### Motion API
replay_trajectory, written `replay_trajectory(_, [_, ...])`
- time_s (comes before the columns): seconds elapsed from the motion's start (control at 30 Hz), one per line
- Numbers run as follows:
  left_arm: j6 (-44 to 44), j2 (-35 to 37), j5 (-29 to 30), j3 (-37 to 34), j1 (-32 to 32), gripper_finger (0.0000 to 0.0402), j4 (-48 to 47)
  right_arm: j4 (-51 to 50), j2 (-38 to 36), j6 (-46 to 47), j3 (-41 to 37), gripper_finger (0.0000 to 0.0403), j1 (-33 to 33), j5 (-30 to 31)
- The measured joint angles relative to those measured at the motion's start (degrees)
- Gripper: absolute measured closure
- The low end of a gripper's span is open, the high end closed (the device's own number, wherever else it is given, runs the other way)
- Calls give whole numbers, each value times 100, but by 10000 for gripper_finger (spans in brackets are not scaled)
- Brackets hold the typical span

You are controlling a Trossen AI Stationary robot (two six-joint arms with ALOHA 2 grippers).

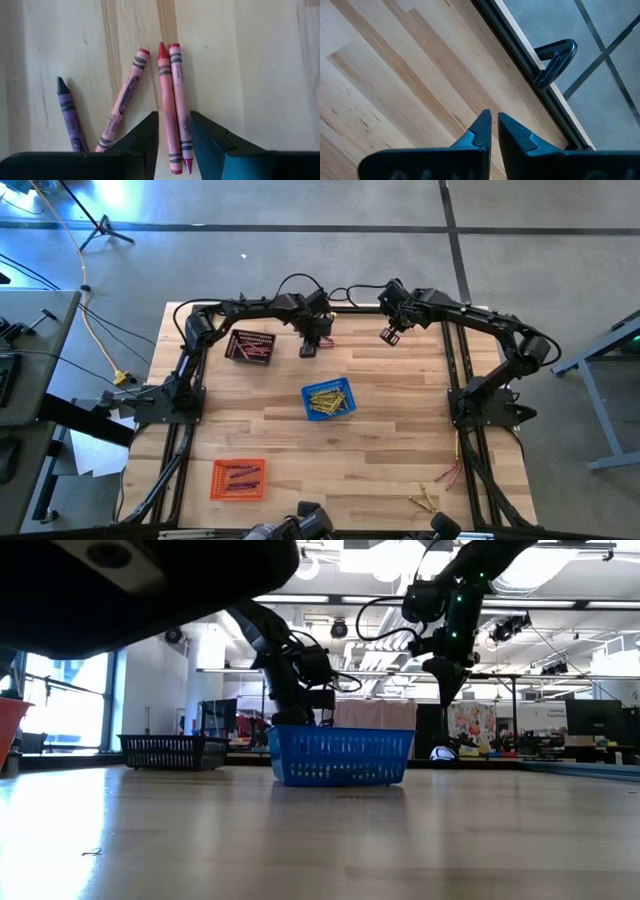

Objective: Sort crayons
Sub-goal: Put the red crayon into the black basket

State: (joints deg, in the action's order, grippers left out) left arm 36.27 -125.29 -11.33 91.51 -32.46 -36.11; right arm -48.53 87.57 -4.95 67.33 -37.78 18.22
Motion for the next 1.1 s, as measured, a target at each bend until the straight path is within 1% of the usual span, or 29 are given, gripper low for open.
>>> replay_trajectory(0.23, [35, 0, 10, 9, -1, 303, 1, 2, 0, 0, 0, 387, 0, 0])
replay_trajectory(0.4, [52, 0, 296, 9, -25, 303, -89, 0, 0, 0, 0, 387, 0, 0])
replay_trajectory(0.57, [187, 0, 313, 9, -27, 303, -293, 1, 0, 0, 0, 387, 0, 0])
replay_trajectory(0.8, [201, 0, 354, 9, -14, 303, -281, 2, 0, 0, 0, 387, 0, 2])
replay_trajectory(1.1, [344, 0, 640, 9, -14, 303, -212, 1, 0, 0, 0, 387, 0, 2])
